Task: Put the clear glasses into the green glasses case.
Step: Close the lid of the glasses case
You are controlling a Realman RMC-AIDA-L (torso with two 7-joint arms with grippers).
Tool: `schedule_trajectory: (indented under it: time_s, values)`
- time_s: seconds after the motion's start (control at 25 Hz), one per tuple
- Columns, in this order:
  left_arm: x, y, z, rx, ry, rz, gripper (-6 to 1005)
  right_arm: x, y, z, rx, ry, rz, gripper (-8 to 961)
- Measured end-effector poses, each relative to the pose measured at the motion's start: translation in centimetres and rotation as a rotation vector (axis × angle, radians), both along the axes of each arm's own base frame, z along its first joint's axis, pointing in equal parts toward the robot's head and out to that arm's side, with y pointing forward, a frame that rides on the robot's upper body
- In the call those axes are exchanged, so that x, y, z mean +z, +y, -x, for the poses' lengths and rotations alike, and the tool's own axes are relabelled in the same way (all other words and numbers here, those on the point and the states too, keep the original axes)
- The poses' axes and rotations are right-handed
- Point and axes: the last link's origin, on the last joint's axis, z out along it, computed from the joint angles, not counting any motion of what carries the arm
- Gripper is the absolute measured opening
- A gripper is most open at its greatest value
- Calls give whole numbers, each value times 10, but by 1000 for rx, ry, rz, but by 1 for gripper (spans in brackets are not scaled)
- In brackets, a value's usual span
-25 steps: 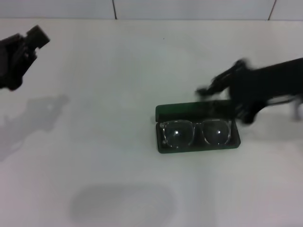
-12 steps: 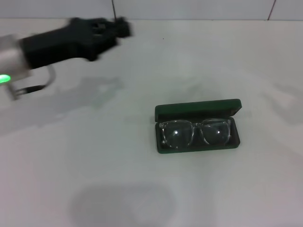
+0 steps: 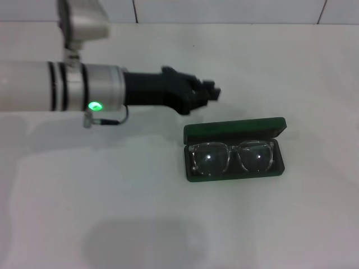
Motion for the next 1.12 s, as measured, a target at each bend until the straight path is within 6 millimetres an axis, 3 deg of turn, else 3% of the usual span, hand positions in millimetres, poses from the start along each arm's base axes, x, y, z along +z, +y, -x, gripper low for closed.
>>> schedule_trajectory:
  time_s: [0.24, 0.68, 1.12]
  values:
    - [-23, -6, -5, -2, 20, 25, 200, -4, 5, -4, -24, 13, -16, 634]
    - [-36, -17, -12, 1, -33, 51, 201, -17, 26, 0, -30, 10, 34, 633]
    - [-45, -15, -11, 28, -21, 15, 201, -30, 29, -1, -31, 17, 52, 633]
